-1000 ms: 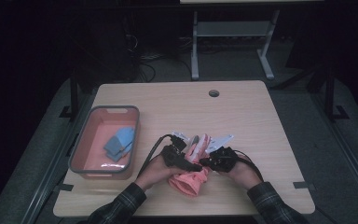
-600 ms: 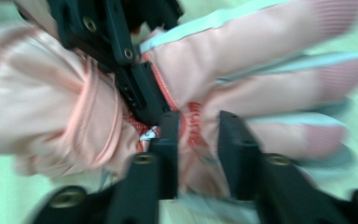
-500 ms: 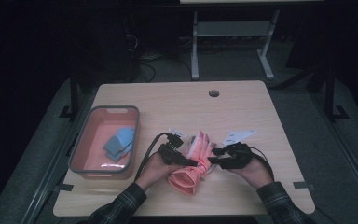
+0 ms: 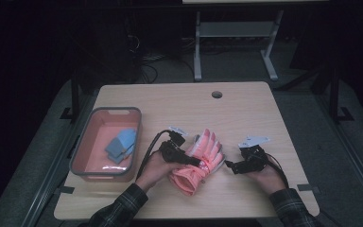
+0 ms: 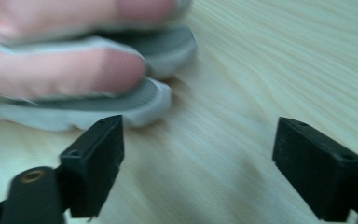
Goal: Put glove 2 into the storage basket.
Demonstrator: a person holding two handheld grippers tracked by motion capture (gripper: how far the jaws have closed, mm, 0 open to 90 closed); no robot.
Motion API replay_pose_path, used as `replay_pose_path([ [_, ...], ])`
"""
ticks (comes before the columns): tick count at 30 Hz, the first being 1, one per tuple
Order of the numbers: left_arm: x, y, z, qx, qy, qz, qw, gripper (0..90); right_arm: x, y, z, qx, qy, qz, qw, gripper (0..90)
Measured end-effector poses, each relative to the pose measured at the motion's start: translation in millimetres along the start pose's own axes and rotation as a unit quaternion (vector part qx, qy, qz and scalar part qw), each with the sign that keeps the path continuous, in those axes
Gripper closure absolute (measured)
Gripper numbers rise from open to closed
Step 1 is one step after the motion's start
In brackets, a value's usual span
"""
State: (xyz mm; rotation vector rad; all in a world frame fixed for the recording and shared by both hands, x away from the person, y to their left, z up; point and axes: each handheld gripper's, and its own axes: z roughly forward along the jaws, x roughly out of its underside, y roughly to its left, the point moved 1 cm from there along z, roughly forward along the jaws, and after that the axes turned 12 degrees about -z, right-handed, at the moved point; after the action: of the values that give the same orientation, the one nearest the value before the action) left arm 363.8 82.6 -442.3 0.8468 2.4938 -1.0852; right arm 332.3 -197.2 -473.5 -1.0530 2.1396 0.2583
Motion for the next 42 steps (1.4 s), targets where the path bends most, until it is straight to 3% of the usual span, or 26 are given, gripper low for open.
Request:
replay_pose_path([
  [5,-2.5,-2.1,-11.4,0.001,-0.012,0.006,0.9999,62.2,3.4,-0.1,9.4,-0.002,0.014,-0.002,0.9999,13.6],
  [11,-5.9,-5.5,-21.0,0.004,-0.022,0.012,0.9997,62.3,7.5,-0.8,13.5,-0.005,-0.012,0.009,0.9999,10.0],
  [23,-13.8,-7.3,-48.0,-0.009,-0.046,0.005,0.9989,62.0,7.8,-2.3,14.9,-0.005,-0.013,0.007,0.9999,7.9],
  [33,-20.8,-7.6,-84.4,-0.014,-0.091,-0.001,0.9958,61.9,7.6,-1.7,14.8,-0.003,-0.012,0.013,0.9998,7.6],
  [42,-20.4,-2.1,-114.3,-0.023,-0.104,-0.009,0.9943,61.5,7.7,-1.8,14.9,-0.003,-0.011,0.013,0.9999,7.4],
])
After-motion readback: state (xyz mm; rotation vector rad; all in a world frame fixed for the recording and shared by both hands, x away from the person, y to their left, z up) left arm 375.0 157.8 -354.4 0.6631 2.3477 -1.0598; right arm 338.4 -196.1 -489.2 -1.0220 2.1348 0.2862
